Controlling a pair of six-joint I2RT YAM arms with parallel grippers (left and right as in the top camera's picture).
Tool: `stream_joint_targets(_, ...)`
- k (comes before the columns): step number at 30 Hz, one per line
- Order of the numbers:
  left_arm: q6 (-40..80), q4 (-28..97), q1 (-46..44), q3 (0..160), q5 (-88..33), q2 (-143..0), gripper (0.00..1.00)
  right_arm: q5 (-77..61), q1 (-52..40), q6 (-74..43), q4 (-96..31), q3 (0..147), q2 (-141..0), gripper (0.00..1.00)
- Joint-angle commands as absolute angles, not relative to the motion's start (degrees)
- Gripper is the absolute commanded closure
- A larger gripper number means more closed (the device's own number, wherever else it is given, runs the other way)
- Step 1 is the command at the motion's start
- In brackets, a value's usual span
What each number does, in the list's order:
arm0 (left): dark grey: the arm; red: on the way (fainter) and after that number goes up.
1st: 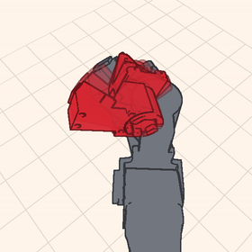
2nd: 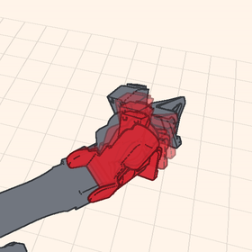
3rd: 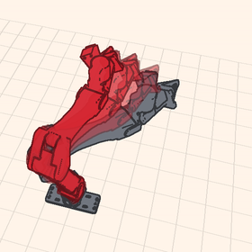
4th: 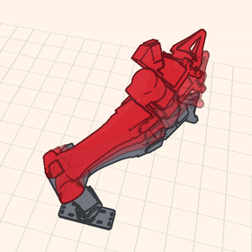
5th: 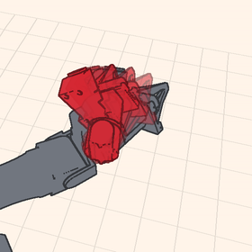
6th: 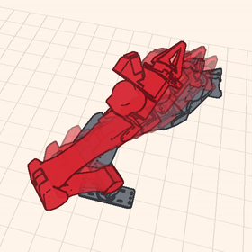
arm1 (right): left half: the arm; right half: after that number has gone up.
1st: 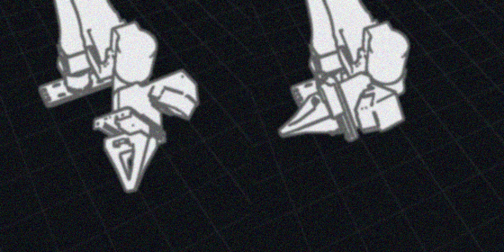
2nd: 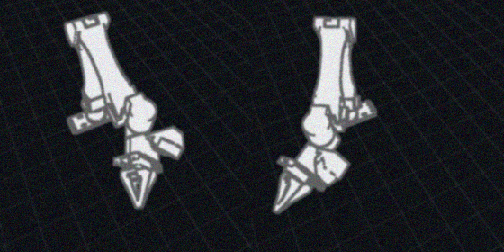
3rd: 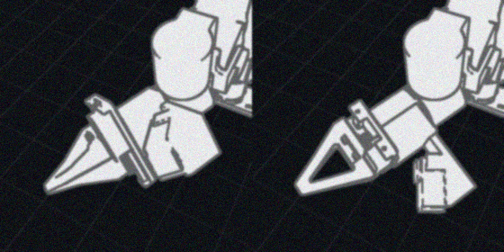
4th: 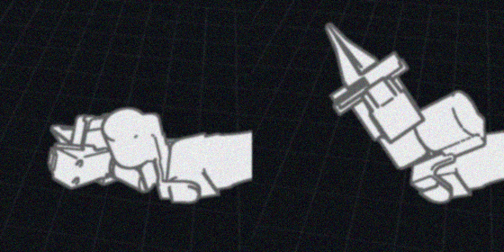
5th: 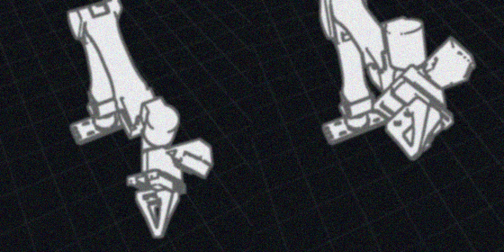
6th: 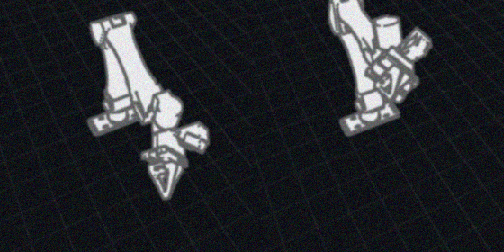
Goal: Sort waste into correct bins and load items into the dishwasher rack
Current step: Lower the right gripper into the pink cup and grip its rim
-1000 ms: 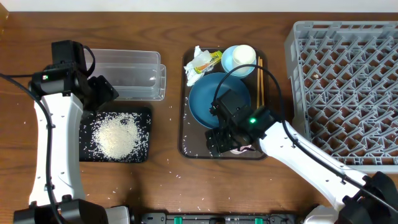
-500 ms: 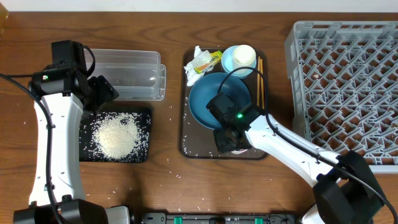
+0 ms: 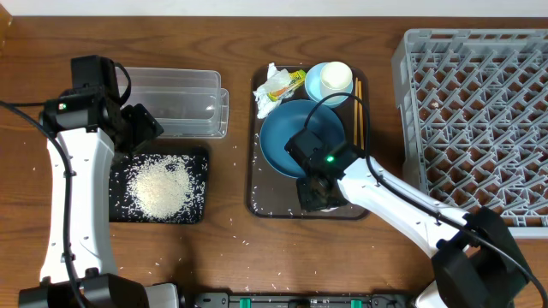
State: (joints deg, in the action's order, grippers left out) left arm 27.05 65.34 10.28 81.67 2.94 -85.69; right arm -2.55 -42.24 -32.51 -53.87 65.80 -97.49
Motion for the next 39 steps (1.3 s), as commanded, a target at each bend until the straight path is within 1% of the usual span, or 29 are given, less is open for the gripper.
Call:
stream_joint_targets(1, 27.3, 65.3, 10.4, 81.2, 3.0, -84.8, 0.10, -2.0, -43.5, -33.4, -54.8, 68.5, -97.7, 0.71)
stream_joint_targets(4, 27.3, 65.3, 10.4, 81.2, 3.0, -84.8, 0.10, -1.9, -43.5, -33.4, -55.8, 70.1, -97.7, 0.75)
stream_joint_targets(7, 27.3, 65.3, 10.4, 81.2, 3.0, -84.8, 0.10, -1.9, -43.7, -33.4, -55.9, 70.5, -97.7, 0.82)
stream_joint_targets(16, 27.3, 65.3, 10.4, 81.2, 3.0, -84.8, 0.10, -0.8, -44.2, -33.5, -56.6, 70.2, -97.8, 0.82)
stream_joint_targets(19, 27.3, 65.3, 10.4, 81.2, 3.0, -84.8, 0.10, 1.4, -44.7, -35.2, -56.3, 69.3, -97.8, 0.82)
stream_joint_targets(24, 27.3, 65.3, 10.4, 81.2, 3.0, -84.8, 0.10, 1.7, -44.7, -35.6, -56.3, 68.4, -97.8, 0.85)
stream_joint_targets(30, 27.3, 65.3, 10.4, 81.2, 3.0, -84.8, 0.10, 2.3, -44.7, -35.8, -56.2, 68.3, -97.8, 0.81)
stream_joint_targets(34, 27.3, 65.3, 10.4, 81.2, 3.0, -84.8, 0.10, 4.4, -44.7, -36.4, -55.8, 67.6, -97.8, 0.81)
stream_joint_targets(39, 27.3, 65.3, 10.4, 81.2, 3.0, -84.8, 0.10, 3.7, -44.7, -36.8, -55.5, 67.6, -97.8, 0.81)
